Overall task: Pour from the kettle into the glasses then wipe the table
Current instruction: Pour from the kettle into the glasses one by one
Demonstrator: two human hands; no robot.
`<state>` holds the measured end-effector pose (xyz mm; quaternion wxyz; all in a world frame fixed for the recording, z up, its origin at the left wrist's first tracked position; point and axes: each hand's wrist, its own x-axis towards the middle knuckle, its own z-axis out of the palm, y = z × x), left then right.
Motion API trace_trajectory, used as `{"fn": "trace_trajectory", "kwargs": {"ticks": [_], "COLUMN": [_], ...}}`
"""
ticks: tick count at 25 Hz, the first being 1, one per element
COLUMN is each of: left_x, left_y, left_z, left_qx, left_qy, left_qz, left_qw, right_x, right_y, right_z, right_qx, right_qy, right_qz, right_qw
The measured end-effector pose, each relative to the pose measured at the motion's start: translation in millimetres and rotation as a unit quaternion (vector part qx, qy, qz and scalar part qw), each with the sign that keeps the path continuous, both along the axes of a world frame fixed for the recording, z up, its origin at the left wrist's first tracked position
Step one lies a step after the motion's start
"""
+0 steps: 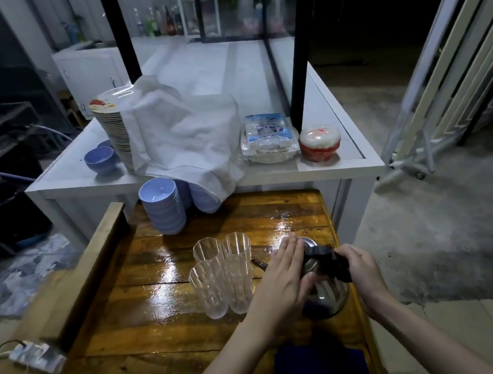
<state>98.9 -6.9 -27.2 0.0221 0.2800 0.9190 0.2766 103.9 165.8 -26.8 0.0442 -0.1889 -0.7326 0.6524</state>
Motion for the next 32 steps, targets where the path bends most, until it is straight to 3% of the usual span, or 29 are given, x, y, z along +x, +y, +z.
{"fn": "trace_trajectory", "kwargs": {"ticks": [9, 32], "left_x": [0.0, -10.6], "left_y": [-6.9, -10.4], "left_z": [8.3, 1.0], "left_qx": [0.098, 0.136], "left_qy": [-0.048, -0.045], "left_qz": [0.047, 0.088], "left_qw": [0.993, 0.986], "right_x": [-26.1, -54.0], "right_y": [-4.2, -14.1], "right_z": [23.7, 43.9], "right_qx": [0.102, 0.220], "right_qy": [0.029, 0.086], "right_qz": [0.068, 0.096], "right_qw": [0.992, 0.967]}}
